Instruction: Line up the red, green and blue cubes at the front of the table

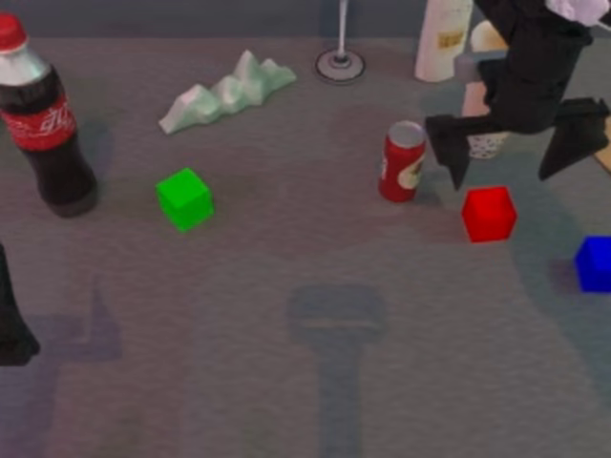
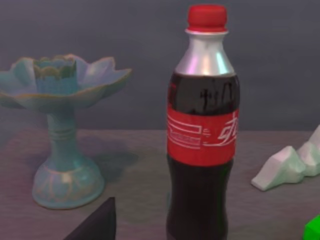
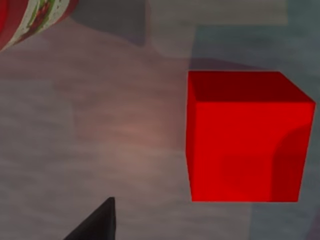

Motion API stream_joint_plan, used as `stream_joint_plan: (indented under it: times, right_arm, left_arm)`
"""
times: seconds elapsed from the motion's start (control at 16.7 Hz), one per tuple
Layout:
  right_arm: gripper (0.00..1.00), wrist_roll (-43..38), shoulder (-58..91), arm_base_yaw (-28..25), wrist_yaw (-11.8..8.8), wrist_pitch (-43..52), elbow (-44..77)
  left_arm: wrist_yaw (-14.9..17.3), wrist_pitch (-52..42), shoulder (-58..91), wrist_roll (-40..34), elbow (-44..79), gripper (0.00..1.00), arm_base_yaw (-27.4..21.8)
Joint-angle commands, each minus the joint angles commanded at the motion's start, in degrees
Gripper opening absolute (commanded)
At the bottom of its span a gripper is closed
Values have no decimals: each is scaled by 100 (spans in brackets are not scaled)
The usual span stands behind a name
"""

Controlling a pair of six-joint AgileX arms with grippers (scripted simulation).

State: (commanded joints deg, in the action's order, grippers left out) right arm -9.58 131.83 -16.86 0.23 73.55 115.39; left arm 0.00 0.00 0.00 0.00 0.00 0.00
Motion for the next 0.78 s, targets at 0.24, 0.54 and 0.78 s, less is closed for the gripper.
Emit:
stream_joint_plan:
  times: [0.24,0.54,0.78]
  right_arm:
    - [100,11,15,22,0,-105,-101]
    - [100,-2,291,3,3,-1204,-867]
    - [100,-14,461,-9,5,-1742,-1281]
  left_arm:
    - [0,0,0,0,0,100,0]
    - [0,0,0,0,0,100,0]
    - [0,0,0,0,0,100,0]
